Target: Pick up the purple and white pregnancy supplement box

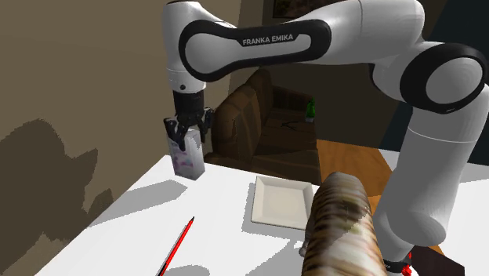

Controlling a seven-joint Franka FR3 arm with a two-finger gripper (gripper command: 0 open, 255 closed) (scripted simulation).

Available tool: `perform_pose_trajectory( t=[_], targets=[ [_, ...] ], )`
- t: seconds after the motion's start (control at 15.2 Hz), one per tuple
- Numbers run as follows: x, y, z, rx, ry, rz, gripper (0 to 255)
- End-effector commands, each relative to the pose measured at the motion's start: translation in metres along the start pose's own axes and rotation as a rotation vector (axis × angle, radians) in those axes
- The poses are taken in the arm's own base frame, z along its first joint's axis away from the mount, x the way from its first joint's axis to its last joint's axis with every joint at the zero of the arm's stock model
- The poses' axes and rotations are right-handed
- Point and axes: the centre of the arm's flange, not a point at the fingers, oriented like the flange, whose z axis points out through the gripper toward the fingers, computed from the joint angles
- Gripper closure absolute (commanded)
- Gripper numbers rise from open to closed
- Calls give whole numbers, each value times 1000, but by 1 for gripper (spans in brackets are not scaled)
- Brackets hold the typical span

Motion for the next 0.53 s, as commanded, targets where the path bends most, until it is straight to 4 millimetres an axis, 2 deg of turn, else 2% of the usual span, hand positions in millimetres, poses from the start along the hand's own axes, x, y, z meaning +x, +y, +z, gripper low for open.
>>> perform_pose_trajectory(
  t=[0.0, 0.33, 0.46],
  targets=[
    [0, 0, -12, 0, 0, 0, 255],
    [0, -1, -39, 0, 0, 0, 255],
    [0, -1, -40, 0, 0, 0, 255]
  ],
)
